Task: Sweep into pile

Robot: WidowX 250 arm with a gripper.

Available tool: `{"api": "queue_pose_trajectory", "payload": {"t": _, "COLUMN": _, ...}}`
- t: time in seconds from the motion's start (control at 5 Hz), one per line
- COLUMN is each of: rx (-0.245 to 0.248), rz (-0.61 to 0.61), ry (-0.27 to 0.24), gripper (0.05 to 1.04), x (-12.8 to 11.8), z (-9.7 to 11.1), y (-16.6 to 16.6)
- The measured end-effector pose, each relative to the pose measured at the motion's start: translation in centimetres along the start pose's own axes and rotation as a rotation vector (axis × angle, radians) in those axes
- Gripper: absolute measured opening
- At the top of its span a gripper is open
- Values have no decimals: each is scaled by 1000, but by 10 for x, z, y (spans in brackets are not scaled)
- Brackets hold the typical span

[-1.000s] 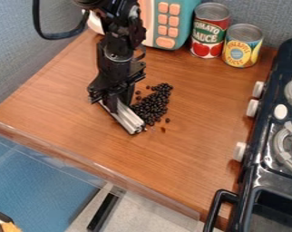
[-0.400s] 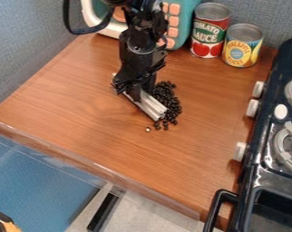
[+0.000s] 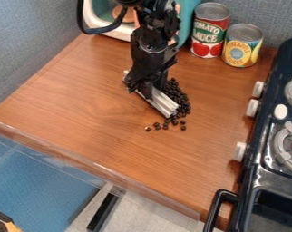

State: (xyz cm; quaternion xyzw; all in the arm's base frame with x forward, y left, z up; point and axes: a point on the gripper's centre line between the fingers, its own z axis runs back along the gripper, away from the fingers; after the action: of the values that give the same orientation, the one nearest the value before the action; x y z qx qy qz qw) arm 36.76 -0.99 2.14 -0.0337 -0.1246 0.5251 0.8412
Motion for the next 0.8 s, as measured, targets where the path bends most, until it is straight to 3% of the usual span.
{"api": "queue_pose_trajectory", "payload": {"t": 0.6, "rx": 19, "rz": -43, "ry": 74, "gripper": 328, "x": -17, "z": 17, "y": 13}}
{"api": "queue_pose_trajectory", "payload": {"t": 0.8, "rx": -34, "rz": -52, "ry": 80, "gripper": 328, "x": -16, "z": 40, "y": 7}}
